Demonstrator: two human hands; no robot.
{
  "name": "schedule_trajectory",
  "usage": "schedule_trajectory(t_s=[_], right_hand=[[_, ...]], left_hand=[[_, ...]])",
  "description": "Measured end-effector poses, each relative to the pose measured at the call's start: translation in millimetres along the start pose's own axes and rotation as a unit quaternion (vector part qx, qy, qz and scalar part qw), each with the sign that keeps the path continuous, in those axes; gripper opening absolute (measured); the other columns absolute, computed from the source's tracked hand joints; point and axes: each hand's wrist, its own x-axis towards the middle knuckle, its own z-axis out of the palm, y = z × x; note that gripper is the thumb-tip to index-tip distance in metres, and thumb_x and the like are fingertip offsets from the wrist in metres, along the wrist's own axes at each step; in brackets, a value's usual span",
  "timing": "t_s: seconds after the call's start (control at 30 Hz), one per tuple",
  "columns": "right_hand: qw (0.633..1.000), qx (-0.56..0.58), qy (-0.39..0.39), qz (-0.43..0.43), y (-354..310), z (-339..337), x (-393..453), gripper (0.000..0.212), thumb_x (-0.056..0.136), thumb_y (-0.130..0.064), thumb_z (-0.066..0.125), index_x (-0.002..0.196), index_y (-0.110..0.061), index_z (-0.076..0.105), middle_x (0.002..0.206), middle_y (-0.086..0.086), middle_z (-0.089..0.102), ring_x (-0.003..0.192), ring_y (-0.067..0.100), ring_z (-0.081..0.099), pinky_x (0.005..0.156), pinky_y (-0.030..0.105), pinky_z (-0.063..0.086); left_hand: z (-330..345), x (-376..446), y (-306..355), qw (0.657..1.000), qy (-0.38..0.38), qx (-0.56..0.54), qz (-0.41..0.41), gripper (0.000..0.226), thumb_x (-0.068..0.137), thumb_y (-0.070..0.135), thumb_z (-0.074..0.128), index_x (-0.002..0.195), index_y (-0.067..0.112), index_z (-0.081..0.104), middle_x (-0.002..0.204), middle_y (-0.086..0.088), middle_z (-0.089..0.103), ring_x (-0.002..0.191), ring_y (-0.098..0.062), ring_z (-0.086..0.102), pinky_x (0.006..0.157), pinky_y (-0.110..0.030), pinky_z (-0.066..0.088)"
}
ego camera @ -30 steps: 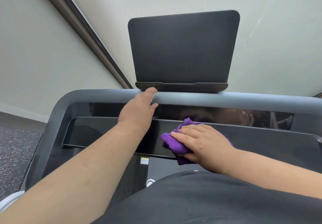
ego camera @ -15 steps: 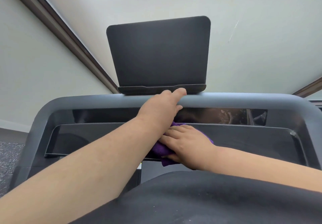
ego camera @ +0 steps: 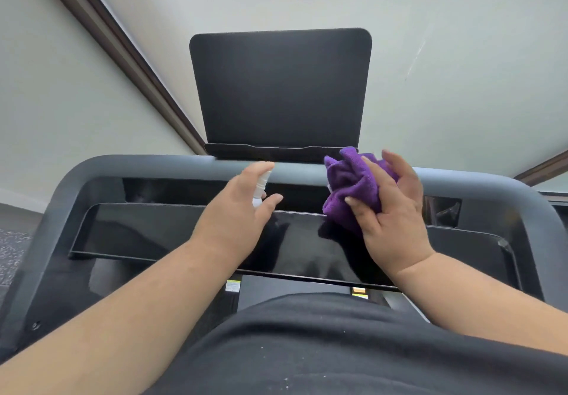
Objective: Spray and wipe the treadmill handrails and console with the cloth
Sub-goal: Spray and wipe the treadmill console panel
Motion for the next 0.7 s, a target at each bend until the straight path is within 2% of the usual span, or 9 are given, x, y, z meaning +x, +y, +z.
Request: schedule_trajectory(t_s=[0.07,0.17,0.23,0.37,0.47,0.57,0.7], right_hand=[[0.997,-0.072,-0.037,0.017,2,6,10,0.065,0.089,-0.047,0.066,0.147,-0.043,0.037,0.15,-0.005,0.022,0.141,0.018,0.018,0.119,0.021,0.004],[0.974,-0.207,-0.091,-0.027,6,25,15,0.085,0.083,-0.046,0.073,0.153,-0.021,0.032,0.144,0.012,0.037,0.136,0.029,0.025,0.121,0.047,0.014],[0.965,-0.234,-0.084,-0.085,10,35,12,0.082,0.081,-0.038,0.078,0.149,-0.013,0.039,0.139,0.014,0.046,0.135,0.036,0.034,0.118,0.057,0.019],[0.958,-0.238,-0.083,-0.134,14,49,11,0.076,0.083,-0.031,0.074,0.147,-0.019,0.036,0.142,0.013,0.047,0.137,0.035,0.035,0.119,0.052,0.016],[0.943,-0.259,-0.114,-0.177,-1,66,15,0.066,0.087,-0.033,0.064,0.146,-0.023,0.036,0.147,0.017,0.046,0.139,0.039,0.036,0.117,0.058,0.023],[0.926,-0.293,-0.15,-0.186,-24,91,21,0.062,0.09,-0.037,0.061,0.146,-0.02,0.042,0.151,0.017,0.042,0.141,0.038,0.035,0.115,0.059,0.026],[0.918,-0.302,-0.176,-0.187,-63,135,26,0.066,0.09,-0.038,0.064,0.147,-0.012,0.043,0.153,0.019,0.04,0.142,0.038,0.035,0.114,0.059,0.028]], left_hand=[[-2,-16,-6,1.0,0.004,-0.016,-0.022,0.051,0.092,0.043,0.062,0.131,0.057,0.031,0.102,0.015,0.057,0.085,0.0,0.056,0.076,-0.019,0.04],[-7,-37,-16,0.999,0.002,-0.017,-0.042,0.049,0.092,0.043,0.061,0.129,0.057,0.032,0.105,0.012,0.059,0.086,-0.01,0.057,0.08,-0.029,0.046],[-13,-48,-24,0.999,0.001,-0.012,-0.049,0.049,0.092,0.044,0.06,0.129,0.058,0.032,0.105,0.014,0.059,0.086,-0.01,0.057,0.08,-0.03,0.048],[-25,-61,-40,0.999,0.012,-0.013,-0.044,0.051,0.091,0.042,0.062,0.129,0.058,0.032,0.103,0.015,0.059,0.085,-0.005,0.056,0.079,-0.026,0.048],[-33,-61,-50,0.999,0.018,-0.02,-0.033,0.053,0.091,0.038,0.064,0.128,0.058,0.033,0.103,0.016,0.058,0.087,0.004,0.056,0.078,-0.021,0.045],[-44,-58,-62,1.0,0.011,-0.019,-0.017,0.054,0.091,0.036,0.066,0.128,0.057,0.033,0.106,0.016,0.059,0.085,0.01,0.054,0.077,-0.017,0.042],[-65,-53,-83,1.0,-0.001,-0.025,0.01,0.054,0.091,0.032,0.067,0.129,0.053,0.034,0.106,0.021,0.053,0.079,0.014,0.054,0.075,-0.001,0.034]])
